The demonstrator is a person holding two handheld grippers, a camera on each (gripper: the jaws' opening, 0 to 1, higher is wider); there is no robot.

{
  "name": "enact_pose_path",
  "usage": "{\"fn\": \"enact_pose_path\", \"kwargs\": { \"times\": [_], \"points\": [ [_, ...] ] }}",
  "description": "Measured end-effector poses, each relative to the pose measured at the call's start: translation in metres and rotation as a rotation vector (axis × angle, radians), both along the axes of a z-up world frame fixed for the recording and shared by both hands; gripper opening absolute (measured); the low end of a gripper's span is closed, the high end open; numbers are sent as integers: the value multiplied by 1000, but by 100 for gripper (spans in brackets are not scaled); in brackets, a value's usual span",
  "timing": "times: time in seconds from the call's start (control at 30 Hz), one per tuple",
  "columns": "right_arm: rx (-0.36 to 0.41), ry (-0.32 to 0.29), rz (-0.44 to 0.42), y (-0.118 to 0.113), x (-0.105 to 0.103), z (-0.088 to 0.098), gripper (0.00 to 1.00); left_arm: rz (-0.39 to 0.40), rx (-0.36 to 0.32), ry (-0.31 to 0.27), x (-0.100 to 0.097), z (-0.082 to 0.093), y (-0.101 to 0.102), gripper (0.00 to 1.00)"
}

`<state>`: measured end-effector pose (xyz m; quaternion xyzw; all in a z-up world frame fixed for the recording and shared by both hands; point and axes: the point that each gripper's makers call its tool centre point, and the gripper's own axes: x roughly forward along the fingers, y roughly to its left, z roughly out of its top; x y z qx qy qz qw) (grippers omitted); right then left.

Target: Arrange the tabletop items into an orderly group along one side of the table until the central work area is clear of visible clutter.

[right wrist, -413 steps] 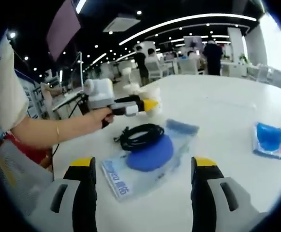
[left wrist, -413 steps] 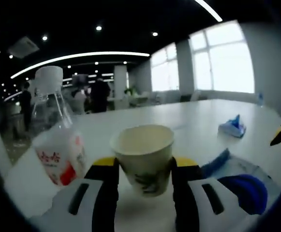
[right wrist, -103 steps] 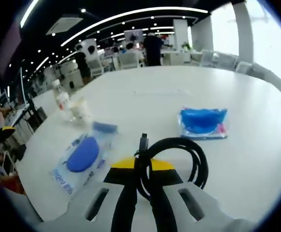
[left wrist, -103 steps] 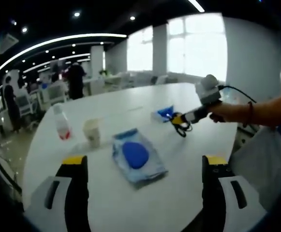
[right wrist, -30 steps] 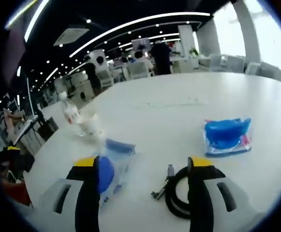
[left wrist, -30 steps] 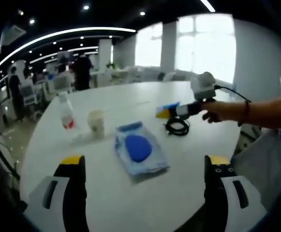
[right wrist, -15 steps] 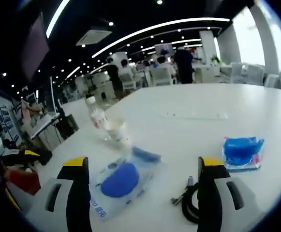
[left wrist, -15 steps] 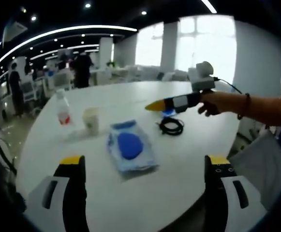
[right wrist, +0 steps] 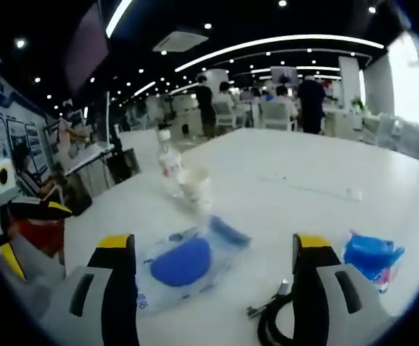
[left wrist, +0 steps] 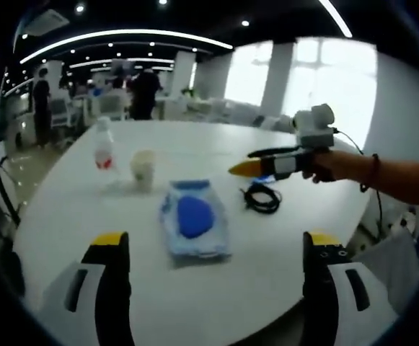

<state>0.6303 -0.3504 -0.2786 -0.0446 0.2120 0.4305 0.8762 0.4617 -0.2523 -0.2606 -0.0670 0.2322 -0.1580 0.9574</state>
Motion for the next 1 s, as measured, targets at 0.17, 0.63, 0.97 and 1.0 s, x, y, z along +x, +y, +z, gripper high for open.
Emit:
{"fn": "enact_pose_path", "kwargs": {
  "times": [0.17, 0.63, 0.97, 1.0],
  "points": [
    [-22, -6, 63, 7, 8, -14, 85, 63, -47, 23, 9, -4, -3, 95],
    [-86, -1, 157, 18, 37, -50, 77, 173, -56, 186, 23, -49, -18, 83],
    [-152, 3, 265, 26, 42, -83, 73, 173, -72, 231, 30, -64, -32, 76],
    [-152, 6, 272, 27, 42, -86, 72, 180, -73, 235, 30, -65, -31, 75]
  ]
}}
